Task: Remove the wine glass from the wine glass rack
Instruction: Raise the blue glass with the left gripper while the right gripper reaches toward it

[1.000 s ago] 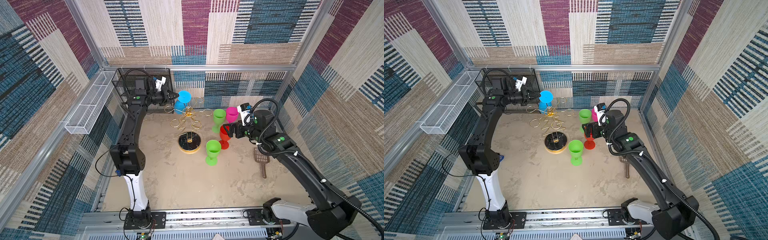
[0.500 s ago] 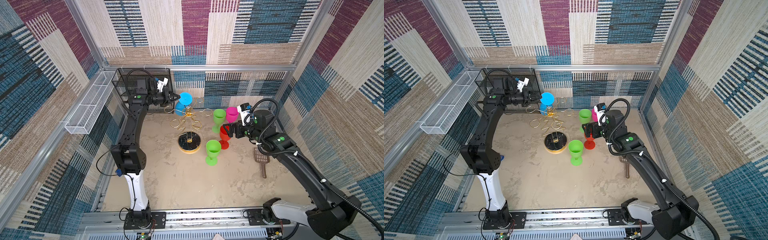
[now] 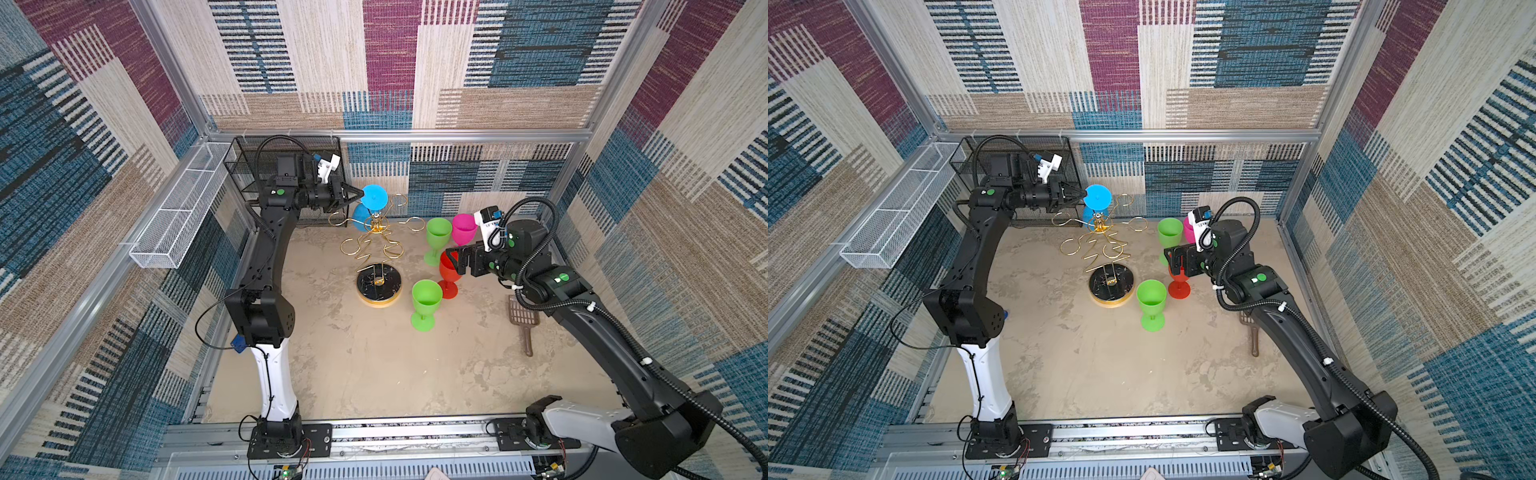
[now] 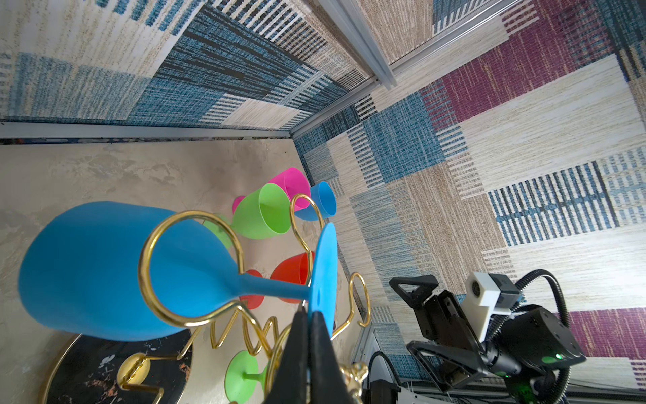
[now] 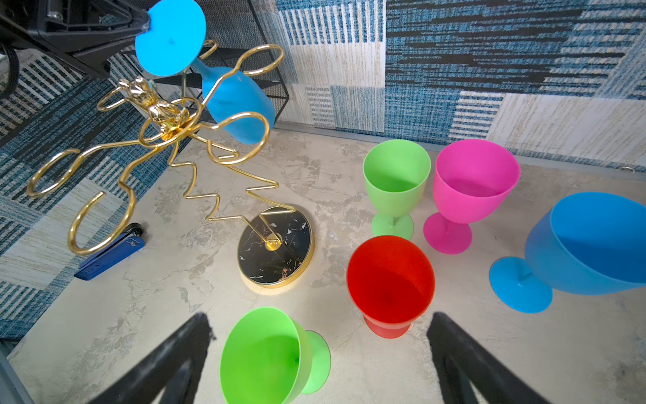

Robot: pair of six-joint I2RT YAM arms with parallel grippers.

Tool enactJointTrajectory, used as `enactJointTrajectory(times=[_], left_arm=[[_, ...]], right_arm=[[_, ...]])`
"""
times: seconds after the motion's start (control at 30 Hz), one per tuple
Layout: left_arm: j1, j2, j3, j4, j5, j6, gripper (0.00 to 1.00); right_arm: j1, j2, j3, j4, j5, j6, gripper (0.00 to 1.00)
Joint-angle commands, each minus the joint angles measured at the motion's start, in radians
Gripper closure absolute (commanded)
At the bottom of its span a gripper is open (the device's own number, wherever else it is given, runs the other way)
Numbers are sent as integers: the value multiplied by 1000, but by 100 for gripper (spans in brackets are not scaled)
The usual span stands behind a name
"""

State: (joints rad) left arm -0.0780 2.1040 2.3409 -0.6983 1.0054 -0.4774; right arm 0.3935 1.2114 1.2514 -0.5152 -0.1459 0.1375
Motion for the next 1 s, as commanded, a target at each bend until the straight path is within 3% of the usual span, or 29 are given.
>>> enactJointTrajectory(times=[0.0, 0.97], left_arm=[[-6, 11, 16, 47, 20, 2, 100], [27, 12, -107, 674, -71, -362, 100]], right_arm=[[1, -10, -1, 16, 6, 2, 1], [2, -28, -17, 20, 26, -1, 1]])
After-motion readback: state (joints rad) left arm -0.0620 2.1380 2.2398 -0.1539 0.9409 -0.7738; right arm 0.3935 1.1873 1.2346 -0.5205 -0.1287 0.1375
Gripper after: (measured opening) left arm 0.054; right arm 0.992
